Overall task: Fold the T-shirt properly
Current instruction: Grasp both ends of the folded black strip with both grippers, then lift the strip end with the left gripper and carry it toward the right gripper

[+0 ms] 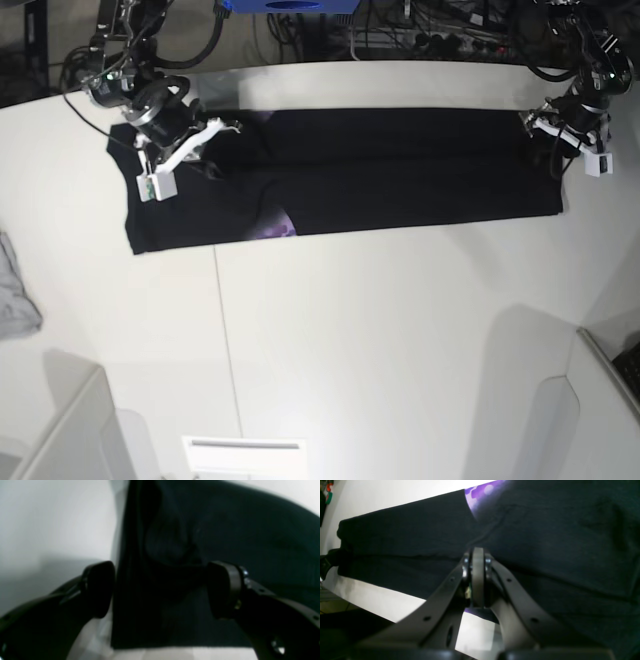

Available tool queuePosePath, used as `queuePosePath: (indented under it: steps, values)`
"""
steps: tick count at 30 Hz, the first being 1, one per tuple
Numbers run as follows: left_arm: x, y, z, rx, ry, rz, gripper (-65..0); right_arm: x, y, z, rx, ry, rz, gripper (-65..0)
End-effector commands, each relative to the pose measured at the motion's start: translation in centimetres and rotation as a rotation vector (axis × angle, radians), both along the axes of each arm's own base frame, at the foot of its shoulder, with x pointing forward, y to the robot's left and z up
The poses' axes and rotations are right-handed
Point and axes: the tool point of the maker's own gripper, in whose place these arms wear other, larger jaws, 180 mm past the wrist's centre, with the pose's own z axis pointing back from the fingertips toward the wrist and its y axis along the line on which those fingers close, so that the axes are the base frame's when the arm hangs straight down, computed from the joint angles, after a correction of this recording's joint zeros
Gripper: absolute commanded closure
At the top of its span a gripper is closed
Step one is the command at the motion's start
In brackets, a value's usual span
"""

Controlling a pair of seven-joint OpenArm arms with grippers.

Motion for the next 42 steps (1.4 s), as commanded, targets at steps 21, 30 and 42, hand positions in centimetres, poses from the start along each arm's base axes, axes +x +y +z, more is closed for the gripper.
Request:
queuePosePath:
  steps: [21, 30, 42]
  values:
    - [1.7, 0.4, 1.8, 0.043, -0.042, -0.041, 0.0, 0.5, -0.3, 0.9, 0.002, -0.037, -0.004, 0.0]
    - [3.8, -1.0, 7.6, 0.172, -0.126, -0.156, 0.0, 0.8, 0.3, 1.0, 0.029, -0.039, -0.021, 0.0]
    - [5.3, -7.4, 8.2, 0.191, -0.113, -0.407, 0.0, 1.2, 0.9, 1.3, 0.062, -0.048, -0.045, 0.0]
